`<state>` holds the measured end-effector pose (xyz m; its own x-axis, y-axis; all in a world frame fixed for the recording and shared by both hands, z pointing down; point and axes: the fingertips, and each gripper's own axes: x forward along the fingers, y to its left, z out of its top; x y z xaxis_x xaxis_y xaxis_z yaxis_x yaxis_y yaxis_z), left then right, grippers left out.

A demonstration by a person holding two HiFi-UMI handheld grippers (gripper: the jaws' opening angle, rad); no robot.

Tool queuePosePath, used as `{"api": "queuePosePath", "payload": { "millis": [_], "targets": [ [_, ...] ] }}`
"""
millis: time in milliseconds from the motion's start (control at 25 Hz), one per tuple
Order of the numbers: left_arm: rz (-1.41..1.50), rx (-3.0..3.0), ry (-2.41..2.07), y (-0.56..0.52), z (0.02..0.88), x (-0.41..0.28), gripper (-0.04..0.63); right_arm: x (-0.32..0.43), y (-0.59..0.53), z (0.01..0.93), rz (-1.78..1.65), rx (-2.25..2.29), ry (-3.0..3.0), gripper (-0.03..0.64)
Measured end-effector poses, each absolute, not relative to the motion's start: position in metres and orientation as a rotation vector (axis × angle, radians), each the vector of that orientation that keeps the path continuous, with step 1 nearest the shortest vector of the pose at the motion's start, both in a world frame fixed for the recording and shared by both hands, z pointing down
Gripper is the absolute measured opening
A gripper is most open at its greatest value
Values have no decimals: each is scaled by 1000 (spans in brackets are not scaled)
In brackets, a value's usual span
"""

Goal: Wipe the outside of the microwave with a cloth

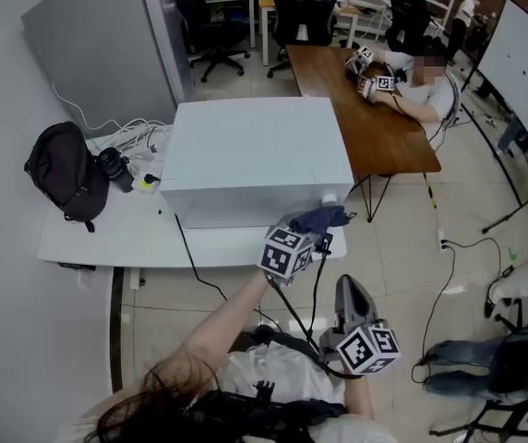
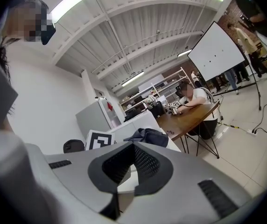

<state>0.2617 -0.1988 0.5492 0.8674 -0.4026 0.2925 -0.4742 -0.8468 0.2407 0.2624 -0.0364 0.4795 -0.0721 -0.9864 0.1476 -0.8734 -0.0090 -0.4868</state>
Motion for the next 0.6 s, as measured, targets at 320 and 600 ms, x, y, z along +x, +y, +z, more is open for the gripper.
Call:
{"api": "queuePosePath", "payload": {
  "millis": [320,600],
  "targets": [
    [260,2540,-941,-240,569,176,49,251,-41,482,-699,-1959,2041,28],
    [153,2313,-1299,-265,578,15,50,199,-71,481,-721,-1827,2186,28]
  ]
}}
